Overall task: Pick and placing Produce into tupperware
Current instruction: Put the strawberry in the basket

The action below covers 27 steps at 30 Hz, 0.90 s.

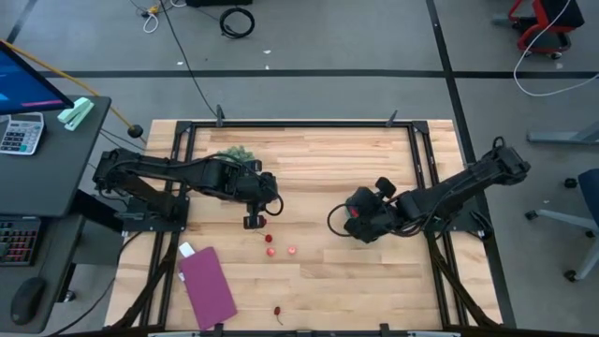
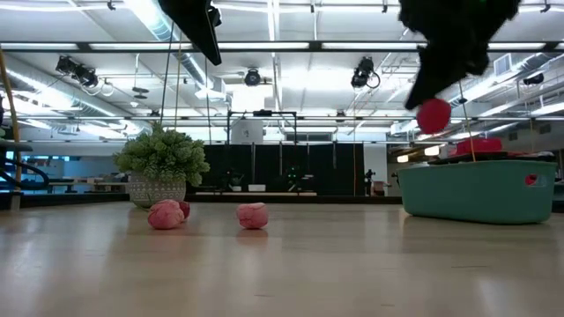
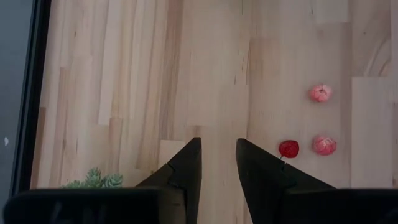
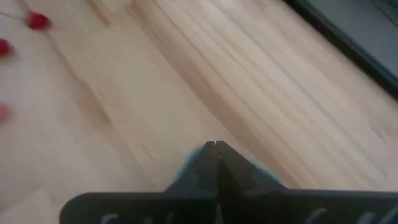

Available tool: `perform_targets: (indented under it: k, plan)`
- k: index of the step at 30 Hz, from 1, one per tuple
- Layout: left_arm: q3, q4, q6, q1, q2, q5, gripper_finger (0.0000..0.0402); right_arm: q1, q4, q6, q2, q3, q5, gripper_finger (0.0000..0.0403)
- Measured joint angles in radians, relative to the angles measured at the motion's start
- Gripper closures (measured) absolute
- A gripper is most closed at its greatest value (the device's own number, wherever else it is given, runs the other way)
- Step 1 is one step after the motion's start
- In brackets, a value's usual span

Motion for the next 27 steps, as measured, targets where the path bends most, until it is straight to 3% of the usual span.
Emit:
perform_targets:
  k: [4, 12, 27]
  plan:
    - [0.000, 0.000, 0.001, 0.000, 0.000, 0.000, 0.0294, 0.000, 0.043, 0.077, 0.001, -0.092, -0.030, 0.0403]
    - [0.000, 0.002, 0.001, 0.000, 0.000, 0.000, 0.0294, 0.000, 0.263, 0.048, 0.002, -0.197, -0.106, 0.0403]
    - [0.000, 0.005, 0.001, 0.000, 0.000, 0.000, 0.0294, 0.000, 0.273, 0.048, 0.002, -0.208, -0.168, 0.0380]
